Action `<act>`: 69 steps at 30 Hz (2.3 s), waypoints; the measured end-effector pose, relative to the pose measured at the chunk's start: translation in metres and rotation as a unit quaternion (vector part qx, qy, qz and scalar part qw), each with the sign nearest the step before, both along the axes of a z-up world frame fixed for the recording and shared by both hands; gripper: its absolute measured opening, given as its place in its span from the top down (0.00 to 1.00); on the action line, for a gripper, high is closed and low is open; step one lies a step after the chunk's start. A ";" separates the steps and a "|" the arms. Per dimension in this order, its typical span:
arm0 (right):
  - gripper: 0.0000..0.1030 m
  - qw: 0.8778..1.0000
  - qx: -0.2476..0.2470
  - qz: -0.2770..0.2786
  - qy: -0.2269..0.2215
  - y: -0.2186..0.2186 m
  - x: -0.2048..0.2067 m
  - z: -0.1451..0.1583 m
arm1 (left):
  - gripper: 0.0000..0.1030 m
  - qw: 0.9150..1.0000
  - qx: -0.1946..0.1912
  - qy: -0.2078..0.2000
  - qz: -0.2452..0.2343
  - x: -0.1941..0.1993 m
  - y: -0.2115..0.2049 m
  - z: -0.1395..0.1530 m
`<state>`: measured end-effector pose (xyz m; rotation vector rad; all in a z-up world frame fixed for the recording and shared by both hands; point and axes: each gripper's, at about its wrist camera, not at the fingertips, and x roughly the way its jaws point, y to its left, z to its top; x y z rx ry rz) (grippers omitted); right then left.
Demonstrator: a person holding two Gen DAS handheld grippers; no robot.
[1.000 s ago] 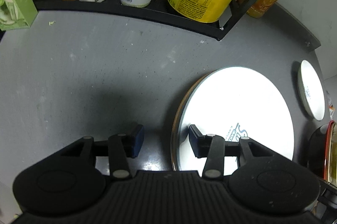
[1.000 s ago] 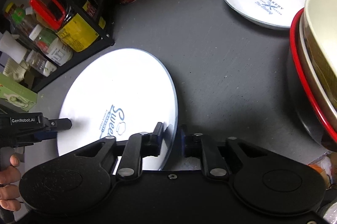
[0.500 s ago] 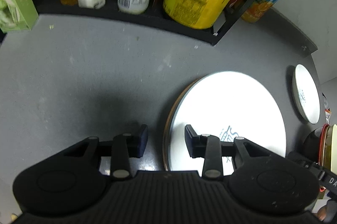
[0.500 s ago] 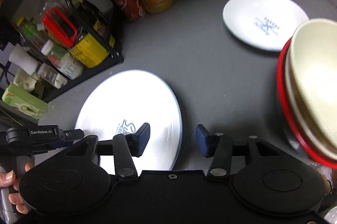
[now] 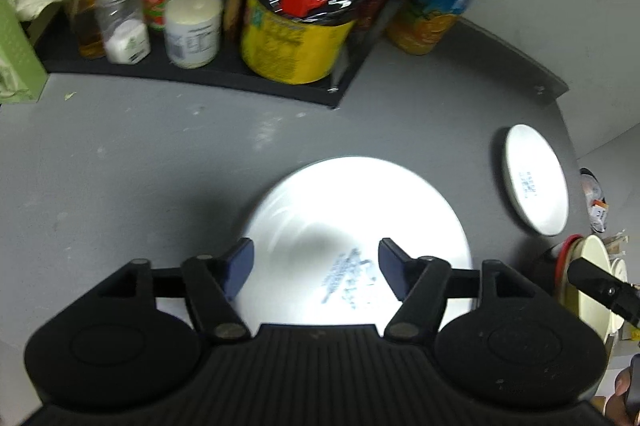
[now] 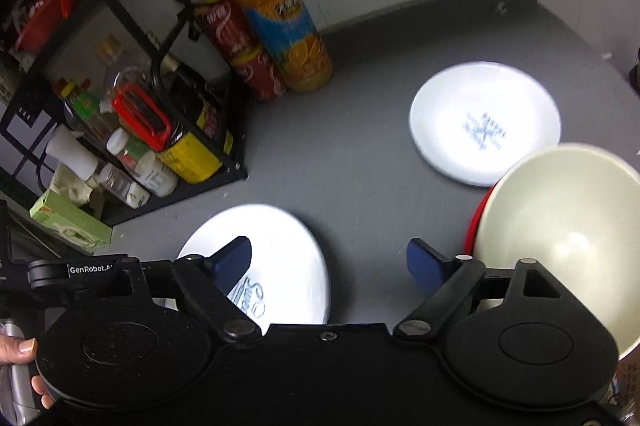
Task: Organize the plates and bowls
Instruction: 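Move both grippers to the small white 'BAKERY' plate, then close both grippers on the rim of the 'BAKERY' plate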
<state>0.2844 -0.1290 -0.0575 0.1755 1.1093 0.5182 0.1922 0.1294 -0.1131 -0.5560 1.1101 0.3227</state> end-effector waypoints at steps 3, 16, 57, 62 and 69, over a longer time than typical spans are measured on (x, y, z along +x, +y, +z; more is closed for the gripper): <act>0.17 1.000 0.001 -0.002 -0.004 -0.007 0.007 0.006 | 0.33 1.000 0.001 -0.008 -0.008 0.009 -0.012 0.006; 0.11 0.999 -0.003 -0.034 -0.017 -0.040 0.041 0.018 | 0.33 1.000 -0.007 -0.014 -0.026 0.059 -0.049 0.013; 0.60 0.982 -0.001 -0.074 0.172 -0.140 0.196 -0.105 | 0.76 0.990 -0.131 -0.004 0.047 0.210 -0.144 -0.070; 0.62 0.981 -0.013 -0.062 0.181 -0.141 0.202 -0.119 | 0.81 0.989 -0.139 0.002 0.057 0.215 -0.149 -0.081; 0.69 0.979 -0.020 -0.046 0.199 -0.139 0.207 -0.138 | 0.87 0.988 -0.140 0.019 0.063 0.223 -0.155 -0.098</act>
